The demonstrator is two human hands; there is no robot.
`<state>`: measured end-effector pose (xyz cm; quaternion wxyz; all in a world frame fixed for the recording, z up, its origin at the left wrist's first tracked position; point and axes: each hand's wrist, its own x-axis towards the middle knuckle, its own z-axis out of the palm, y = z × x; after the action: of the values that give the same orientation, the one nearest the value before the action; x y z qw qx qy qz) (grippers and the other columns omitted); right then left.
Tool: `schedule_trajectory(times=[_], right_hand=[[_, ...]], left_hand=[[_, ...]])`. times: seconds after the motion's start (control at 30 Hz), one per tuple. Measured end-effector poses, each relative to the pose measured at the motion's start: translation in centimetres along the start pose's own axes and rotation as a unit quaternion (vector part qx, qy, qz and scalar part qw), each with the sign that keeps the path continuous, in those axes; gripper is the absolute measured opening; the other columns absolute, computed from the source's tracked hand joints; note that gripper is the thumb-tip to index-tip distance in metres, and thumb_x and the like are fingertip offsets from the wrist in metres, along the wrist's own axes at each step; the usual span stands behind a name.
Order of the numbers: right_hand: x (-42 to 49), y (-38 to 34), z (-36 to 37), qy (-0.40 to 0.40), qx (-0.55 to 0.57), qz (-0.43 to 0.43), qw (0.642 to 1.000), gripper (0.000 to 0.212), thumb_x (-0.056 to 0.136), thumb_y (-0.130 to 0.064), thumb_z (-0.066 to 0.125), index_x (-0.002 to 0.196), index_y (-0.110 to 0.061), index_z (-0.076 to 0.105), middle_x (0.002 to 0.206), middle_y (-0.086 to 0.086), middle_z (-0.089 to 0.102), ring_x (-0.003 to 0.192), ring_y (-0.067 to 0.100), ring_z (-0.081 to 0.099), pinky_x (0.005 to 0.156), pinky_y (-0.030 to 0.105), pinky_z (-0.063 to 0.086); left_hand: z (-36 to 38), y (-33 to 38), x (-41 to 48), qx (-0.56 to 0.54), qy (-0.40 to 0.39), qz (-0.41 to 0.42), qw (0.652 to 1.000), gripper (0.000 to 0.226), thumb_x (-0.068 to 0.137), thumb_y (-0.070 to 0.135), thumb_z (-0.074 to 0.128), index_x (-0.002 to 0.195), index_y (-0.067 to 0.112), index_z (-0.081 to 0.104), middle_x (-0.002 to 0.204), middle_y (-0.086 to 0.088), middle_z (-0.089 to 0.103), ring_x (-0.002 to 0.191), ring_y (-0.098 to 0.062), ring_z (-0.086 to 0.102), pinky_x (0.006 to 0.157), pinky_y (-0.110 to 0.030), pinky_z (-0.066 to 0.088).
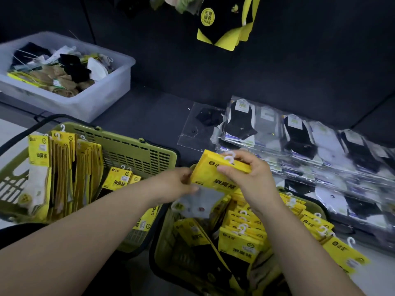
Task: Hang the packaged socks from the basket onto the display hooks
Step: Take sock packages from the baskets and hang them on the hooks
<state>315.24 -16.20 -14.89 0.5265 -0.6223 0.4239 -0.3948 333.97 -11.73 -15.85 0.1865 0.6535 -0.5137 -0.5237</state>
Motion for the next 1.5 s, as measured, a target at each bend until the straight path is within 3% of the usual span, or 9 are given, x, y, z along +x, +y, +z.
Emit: schedule_trajectory(times=[0.17, 0.43, 0.67, 0.77, 0.93, 1.13, 1.23, 1.33, 1.5], right_hand=[[-3.2, 3.9, 1.4, 0.135, 0.092, 0.113, 0.98, 0.037, 0.075, -0.047, 0.066, 0.108, -0.033, 0.054, 0.108, -0.01, 0.063, 0.098, -0.001, 0.063, 0.082, 0.014, 0.047], [-6.3, 12.6, 7.9, -0.177, -0.427, 0.22, 0.859, 0.053, 0.094, -0.013, 0.05, 0.143, -0.014, 0.029, 0.131, 0.011, 0.056, 0.117, 0.026, 0.055, 0.091, 0.032, 0.046], [-5.6, 6.1, 1.6, 0.079, -0.109, 0.149, 0.98, 0.01, 0.096, -0.034, 0.051, 0.101, -0.03, 0.058, 0.097, -0.022, 0.06, 0.093, 0.002, 0.054, 0.076, 0.015, 0.043], [-4.0, 2.7, 1.1, 0.148, 0.103, 0.128, 0.975, 0.016, 0.096, -0.029, 0.053, 0.092, -0.037, 0.066, 0.09, -0.034, 0.063, 0.087, -0.015, 0.055, 0.081, 0.012, 0.04], [-2.3, 1.4, 2.9, 0.258, 0.138, 0.069, 0.954, 0.011, 0.097, -0.025, 0.052, 0.093, -0.017, 0.058, 0.078, -0.014, 0.064, 0.066, -0.009, 0.056, 0.062, 0.004, 0.043], [-2.5, 2.2, 0.7, 0.227, 0.168, 0.084, 0.955, 0.013, 0.088, -0.026, 0.066, 0.098, -0.021, 0.059, 0.09, -0.009, 0.069, 0.084, 0.003, 0.065, 0.074, 0.017, 0.05], [-5.2, 4.9, -2.9, 0.155, -0.071, 0.137, 0.976, 0.024, 0.085, -0.028, 0.07, 0.103, -0.026, 0.055, 0.107, -0.004, 0.058, 0.1, 0.014, 0.062, 0.08, 0.024, 0.049], [-8.8, 9.0, -4.5, 0.041, -0.405, 0.215, 0.888, 0.082, 0.075, -0.046, 0.075, 0.141, -0.024, 0.031, 0.142, 0.0, 0.028, 0.135, 0.023, 0.028, 0.106, 0.034, 0.032], [-11.2, 12.9, -2.7, 0.035, -0.469, 0.182, 0.864, 0.101, 0.081, -0.042, 0.071, 0.15, -0.033, -0.003, 0.156, -0.006, -0.023, 0.147, 0.027, 0.01, 0.107, 0.031, 0.036]], left_hand=[[-0.5, 0.1, 0.4, -0.058, 0.12, 0.016, 0.991, 0.016, 0.098, 0.019, 0.049, 0.091, 0.022, 0.063, 0.092, 0.002, 0.068, 0.082, -0.011, 0.062, 0.065, -0.019, 0.046], [-2.1, -0.3, 1.2, -0.02, 0.208, -0.001, 0.978, 0.025, 0.102, 0.024, 0.037, 0.111, 0.008, 0.054, 0.104, -0.021, 0.06, 0.081, -0.023, 0.047, 0.068, -0.032, 0.036], [-2.6, -0.4, 1.1, 0.054, 0.24, 0.033, 0.969, 0.016, 0.104, 0.019, 0.029, 0.115, 0.014, 0.039, 0.067, -0.001, 0.035, 0.06, -0.019, 0.037, 0.056, -0.032, 0.026], [-1.5, 0.3, 1.1, 0.032, 0.197, 0.061, 0.978, 0.021, 0.102, 0.02, 0.032, 0.082, 0.024, 0.037, 0.068, 0.0, 0.033, 0.06, -0.013, 0.032, 0.06, -0.03, 0.026], [1.5, 1.8, 0.8, -0.165, 0.072, 0.073, 0.981, 0.023, 0.101, 0.03, 0.038, 0.114, 0.023, 0.057, 0.118, -0.002, 0.065, 0.111, -0.019, 0.058, 0.105, -0.039, 0.04], [2.3, 2.0, 1.0, -0.143, 0.05, 0.12, 0.981, 0.026, 0.09, 0.019, 0.062, 0.108, 0.031, 0.048, 0.105, 0.016, 0.065, 0.096, 0.002, 0.063, 0.077, -0.014, 0.048], [1.1, 2.3, 1.3, -0.132, 0.105, 0.13, 0.977, 0.027, 0.092, 0.013, 0.06, 0.107, 0.031, 0.048, 0.107, 0.013, 0.064, 0.102, -0.005, 0.06, 0.088, -0.024, 0.047], [0.1, 2.1, 1.6, -0.148, 0.141, 0.13, 0.97, 0.024, 0.092, 0.014, 0.06, 0.1, 0.034, 0.05, 0.105, 0.013, 0.065, 0.102, -0.01, 0.062, 0.09, -0.031, 0.048], [0.3, 2.0, 1.5, -0.135, 0.149, 0.132, 0.971, 0.024, 0.092, 0.016, 0.061, 0.094, 0.037, 0.051, 0.097, 0.018, 0.064, 0.093, -0.001, 0.061, 0.074, -0.019, 0.045]])
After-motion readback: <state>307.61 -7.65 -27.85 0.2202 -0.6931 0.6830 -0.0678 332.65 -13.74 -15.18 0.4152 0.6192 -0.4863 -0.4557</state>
